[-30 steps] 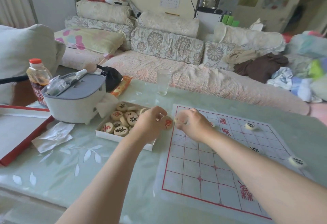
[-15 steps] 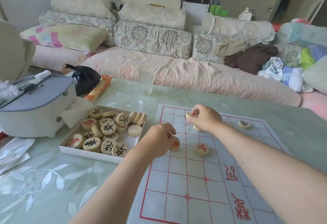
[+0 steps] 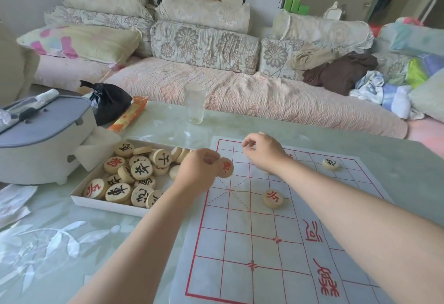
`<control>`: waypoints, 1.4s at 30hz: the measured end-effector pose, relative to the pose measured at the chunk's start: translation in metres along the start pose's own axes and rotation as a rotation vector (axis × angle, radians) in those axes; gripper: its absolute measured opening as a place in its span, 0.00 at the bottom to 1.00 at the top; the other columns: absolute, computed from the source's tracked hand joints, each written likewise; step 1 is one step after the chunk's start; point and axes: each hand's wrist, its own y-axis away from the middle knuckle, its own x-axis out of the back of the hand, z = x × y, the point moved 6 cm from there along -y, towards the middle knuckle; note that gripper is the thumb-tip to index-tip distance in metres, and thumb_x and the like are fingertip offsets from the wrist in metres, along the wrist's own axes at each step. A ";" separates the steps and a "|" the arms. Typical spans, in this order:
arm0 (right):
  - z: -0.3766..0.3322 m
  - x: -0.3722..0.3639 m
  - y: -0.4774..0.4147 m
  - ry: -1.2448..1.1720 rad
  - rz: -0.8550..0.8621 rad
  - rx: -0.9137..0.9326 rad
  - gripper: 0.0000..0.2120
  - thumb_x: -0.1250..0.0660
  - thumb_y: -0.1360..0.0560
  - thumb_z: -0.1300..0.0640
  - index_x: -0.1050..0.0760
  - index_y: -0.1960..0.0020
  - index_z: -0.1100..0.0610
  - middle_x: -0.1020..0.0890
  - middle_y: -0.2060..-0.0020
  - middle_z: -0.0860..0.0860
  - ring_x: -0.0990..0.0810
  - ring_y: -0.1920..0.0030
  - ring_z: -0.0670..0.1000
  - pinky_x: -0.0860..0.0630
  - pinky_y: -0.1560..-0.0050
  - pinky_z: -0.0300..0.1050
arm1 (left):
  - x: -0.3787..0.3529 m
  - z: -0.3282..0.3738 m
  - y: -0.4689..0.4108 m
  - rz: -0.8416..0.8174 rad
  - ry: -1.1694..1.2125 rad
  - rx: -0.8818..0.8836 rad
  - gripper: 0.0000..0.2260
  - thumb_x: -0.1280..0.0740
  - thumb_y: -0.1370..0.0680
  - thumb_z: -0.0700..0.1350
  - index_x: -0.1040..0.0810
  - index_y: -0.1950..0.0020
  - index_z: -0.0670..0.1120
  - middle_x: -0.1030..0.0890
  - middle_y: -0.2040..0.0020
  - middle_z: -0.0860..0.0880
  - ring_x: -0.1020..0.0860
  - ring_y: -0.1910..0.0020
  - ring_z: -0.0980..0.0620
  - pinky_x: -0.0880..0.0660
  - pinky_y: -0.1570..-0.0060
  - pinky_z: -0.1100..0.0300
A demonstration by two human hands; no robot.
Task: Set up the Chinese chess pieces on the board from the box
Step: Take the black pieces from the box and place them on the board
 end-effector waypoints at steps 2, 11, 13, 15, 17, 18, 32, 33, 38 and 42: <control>-0.024 -0.001 0.013 -0.149 -0.091 0.076 0.08 0.35 0.26 0.58 0.22 0.50 0.47 0.20 0.52 0.46 0.24 0.61 0.45 0.29 0.57 0.40 | 0.010 0.002 0.003 0.048 0.156 0.065 0.17 0.27 0.35 0.53 0.20 0.50 0.48 0.17 0.59 0.52 0.20 0.64 0.51 0.18 0.54 0.51; -0.098 0.008 0.044 -0.297 -0.112 0.277 0.14 0.20 0.34 0.52 0.21 0.53 0.49 0.23 0.68 0.44 0.27 0.69 0.45 0.31 0.66 0.36 | 0.030 -0.003 0.004 0.140 0.341 0.130 0.12 0.25 0.29 0.46 0.19 0.50 0.40 0.18 0.65 0.46 0.22 0.69 0.51 0.22 0.57 0.55; -0.098 0.004 0.039 -0.308 -0.116 0.276 0.11 0.20 0.34 0.51 0.21 0.57 0.50 0.24 0.71 0.45 0.30 0.71 0.45 0.32 0.67 0.38 | 0.031 -0.003 0.003 0.149 0.300 0.110 0.13 0.26 0.27 0.47 0.19 0.48 0.41 0.16 0.62 0.47 0.20 0.67 0.51 0.20 0.54 0.54; -0.092 0.001 0.031 -0.281 -0.102 0.259 0.09 0.21 0.33 0.52 0.20 0.58 0.50 0.23 0.71 0.43 0.30 0.72 0.41 0.32 0.67 0.33 | 0.034 0.001 0.002 0.164 0.046 0.028 0.14 0.29 0.25 0.49 0.20 0.43 0.44 0.16 0.54 0.49 0.19 0.57 0.51 0.23 0.51 0.57; -0.078 0.001 0.020 -0.232 -0.063 0.205 0.07 0.22 0.32 0.53 0.19 0.57 0.51 0.22 0.68 0.41 0.26 0.70 0.37 0.33 0.66 0.27 | 0.036 0.007 0.004 0.150 -0.392 -0.100 0.15 0.33 0.23 0.50 0.23 0.38 0.49 0.22 0.42 0.48 0.25 0.43 0.48 0.29 0.45 0.57; -0.069 0.001 0.013 -0.205 -0.035 0.165 0.07 0.23 0.32 0.53 0.19 0.57 0.52 0.20 0.65 0.41 0.24 0.67 0.36 0.33 0.65 0.25 | 0.035 0.007 0.006 0.128 -0.578 -0.143 0.16 0.34 0.23 0.51 0.26 0.35 0.51 0.26 0.38 0.48 0.29 0.38 0.47 0.30 0.43 0.55; -0.029 -0.045 -0.068 -0.003 0.025 -0.036 0.10 0.29 0.28 0.47 0.21 0.51 0.51 0.18 0.55 0.46 0.20 0.51 0.50 0.23 0.49 0.44 | 0.040 -0.024 0.003 -0.129 -0.880 -0.099 0.29 0.42 0.25 0.41 0.43 0.25 0.59 0.37 0.29 0.46 0.37 0.34 0.43 0.30 0.44 0.51; -0.031 -0.047 -0.072 0.007 0.034 -0.034 0.11 0.29 0.27 0.46 0.21 0.50 0.52 0.18 0.53 0.47 0.20 0.49 0.51 0.24 0.48 0.45 | 0.041 -0.025 0.003 -0.126 -0.866 -0.101 0.29 0.41 0.25 0.41 0.41 0.26 0.60 0.36 0.30 0.47 0.37 0.34 0.44 0.30 0.45 0.52; -0.036 -0.060 -0.081 0.100 -0.017 -0.034 0.10 0.30 0.27 0.45 0.21 0.49 0.49 0.18 0.49 0.47 0.21 0.46 0.51 0.27 0.50 0.43 | 0.041 -0.027 -0.002 -0.116 -0.834 -0.111 0.27 0.40 0.24 0.43 0.38 0.27 0.60 0.34 0.33 0.47 0.37 0.34 0.44 0.31 0.45 0.53; -0.039 -0.059 -0.077 0.133 -0.027 -0.040 0.11 0.32 0.27 0.44 0.23 0.47 0.47 0.23 0.43 0.48 0.23 0.43 0.53 0.27 0.46 0.45 | 0.041 -0.029 -0.003 -0.124 -0.834 -0.110 0.27 0.41 0.24 0.43 0.39 0.27 0.60 0.35 0.32 0.47 0.38 0.34 0.44 0.31 0.45 0.53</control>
